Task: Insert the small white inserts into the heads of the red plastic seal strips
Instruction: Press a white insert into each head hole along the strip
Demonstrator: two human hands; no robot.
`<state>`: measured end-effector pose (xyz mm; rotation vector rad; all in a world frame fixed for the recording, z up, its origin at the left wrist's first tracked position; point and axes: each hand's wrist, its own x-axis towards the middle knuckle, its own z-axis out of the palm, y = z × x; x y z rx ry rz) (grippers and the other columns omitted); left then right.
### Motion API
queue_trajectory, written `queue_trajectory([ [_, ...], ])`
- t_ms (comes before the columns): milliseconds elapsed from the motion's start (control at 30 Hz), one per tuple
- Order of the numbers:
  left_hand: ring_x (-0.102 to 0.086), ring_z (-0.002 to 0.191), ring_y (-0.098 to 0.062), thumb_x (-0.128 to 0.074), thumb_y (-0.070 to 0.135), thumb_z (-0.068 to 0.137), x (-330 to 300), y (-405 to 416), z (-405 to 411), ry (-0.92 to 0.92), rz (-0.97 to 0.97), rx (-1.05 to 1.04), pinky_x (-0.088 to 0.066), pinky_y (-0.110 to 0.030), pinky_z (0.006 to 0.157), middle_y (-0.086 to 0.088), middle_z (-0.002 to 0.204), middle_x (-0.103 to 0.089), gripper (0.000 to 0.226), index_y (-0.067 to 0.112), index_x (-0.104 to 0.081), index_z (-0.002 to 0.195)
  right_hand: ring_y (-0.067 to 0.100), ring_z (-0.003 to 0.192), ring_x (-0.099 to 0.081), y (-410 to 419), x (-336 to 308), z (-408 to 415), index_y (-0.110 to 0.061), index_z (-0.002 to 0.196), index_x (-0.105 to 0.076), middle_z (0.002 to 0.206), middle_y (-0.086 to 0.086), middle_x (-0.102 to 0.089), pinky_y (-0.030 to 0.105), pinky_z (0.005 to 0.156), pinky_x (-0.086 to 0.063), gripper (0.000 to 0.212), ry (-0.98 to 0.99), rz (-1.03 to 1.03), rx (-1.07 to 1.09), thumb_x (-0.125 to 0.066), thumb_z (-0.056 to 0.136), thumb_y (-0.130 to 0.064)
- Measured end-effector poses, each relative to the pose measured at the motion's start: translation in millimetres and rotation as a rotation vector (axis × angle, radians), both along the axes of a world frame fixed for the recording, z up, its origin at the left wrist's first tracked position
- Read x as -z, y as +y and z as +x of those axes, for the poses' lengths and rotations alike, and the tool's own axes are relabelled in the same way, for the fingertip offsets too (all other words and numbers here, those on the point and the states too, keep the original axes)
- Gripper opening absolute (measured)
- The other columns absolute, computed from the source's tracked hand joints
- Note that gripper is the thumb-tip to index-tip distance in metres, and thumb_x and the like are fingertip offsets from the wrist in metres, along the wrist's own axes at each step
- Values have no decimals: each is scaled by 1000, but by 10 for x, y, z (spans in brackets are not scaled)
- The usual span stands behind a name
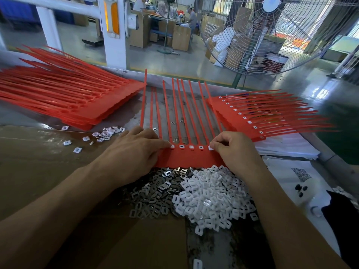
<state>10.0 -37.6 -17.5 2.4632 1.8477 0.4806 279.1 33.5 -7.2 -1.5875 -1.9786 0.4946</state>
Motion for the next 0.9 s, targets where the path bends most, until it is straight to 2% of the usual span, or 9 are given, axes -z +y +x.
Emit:
queue_trajectory([
  [233, -37, 123, -8, -39, 42, 101, -3, 5, 2, -4, -12, -1, -35, -37, 108, 19, 131, -49, 43, 53, -41, 143, 11, 86, -66, 13, 0, -1, -23, 94, -77, 89, -9, -72, 32, 75, -49, 12, 5, -32, 50, -68, 99, -30],
  [667, -37, 122, -7, -39, 42, 101, 1, 3, 4, -10, -4, 3, -34, -35, 106, 20, 129, -49, 43, 53, -43, 142, 9, 87, -67, -3, 4, -65, -24, 93, -79, 91, -11, -73, 38, 83, -55, 8, -19, 16, 79, -73, 95, -28],
  [900, -36, 122, -7, -38, 42, 102, 0, 8, 3, -13, -4, 0, -33, -33, 105, 21, 129, -49, 42, 53, -42, 142, 5, 83, -66, 0, 7, -93, -27, 90, -77, 87, -16, -71, 32, 76, -53, 3, -57, 40, 93, -75, 92, -29],
])
